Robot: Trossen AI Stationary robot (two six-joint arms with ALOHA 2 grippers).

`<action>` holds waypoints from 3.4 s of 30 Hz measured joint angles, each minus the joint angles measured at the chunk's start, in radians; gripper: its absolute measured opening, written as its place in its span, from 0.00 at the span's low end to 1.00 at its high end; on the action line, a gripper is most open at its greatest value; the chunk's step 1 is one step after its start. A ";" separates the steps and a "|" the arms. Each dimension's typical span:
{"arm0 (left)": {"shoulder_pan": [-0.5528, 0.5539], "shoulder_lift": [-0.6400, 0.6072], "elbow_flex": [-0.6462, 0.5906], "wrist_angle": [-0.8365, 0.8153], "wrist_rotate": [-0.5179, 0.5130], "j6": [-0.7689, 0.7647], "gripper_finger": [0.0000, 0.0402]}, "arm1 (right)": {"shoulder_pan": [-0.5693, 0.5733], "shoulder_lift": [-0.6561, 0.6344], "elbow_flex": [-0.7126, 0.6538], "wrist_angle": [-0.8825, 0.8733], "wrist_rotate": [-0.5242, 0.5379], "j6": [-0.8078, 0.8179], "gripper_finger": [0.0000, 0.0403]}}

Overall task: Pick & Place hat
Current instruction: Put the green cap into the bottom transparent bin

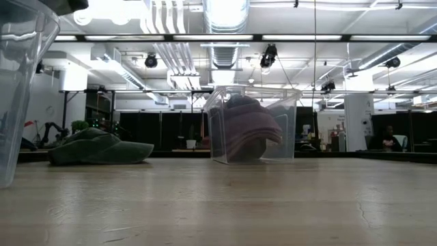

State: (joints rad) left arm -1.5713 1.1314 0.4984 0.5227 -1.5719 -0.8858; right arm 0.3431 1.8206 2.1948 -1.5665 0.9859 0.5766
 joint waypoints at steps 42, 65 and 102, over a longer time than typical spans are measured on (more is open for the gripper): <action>-0.008 -0.010 -0.078 0.044 0.037 -0.138 0.11 | 0.000 0.000 0.000 0.001 0.000 0.000 0.40; -0.049 -0.021 -0.060 0.045 0.158 -0.163 0.33 | 0.000 0.001 0.000 0.001 0.000 0.000 0.40; -0.159 -0.216 -0.045 0.042 -0.001 0.352 0.33 | 0.000 0.001 0.000 0.005 -0.044 -0.003 0.40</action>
State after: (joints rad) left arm -1.7302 0.9159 0.4530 0.5644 -1.5726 -0.5343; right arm 0.3428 1.8214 2.1948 -1.5620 0.9417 0.5732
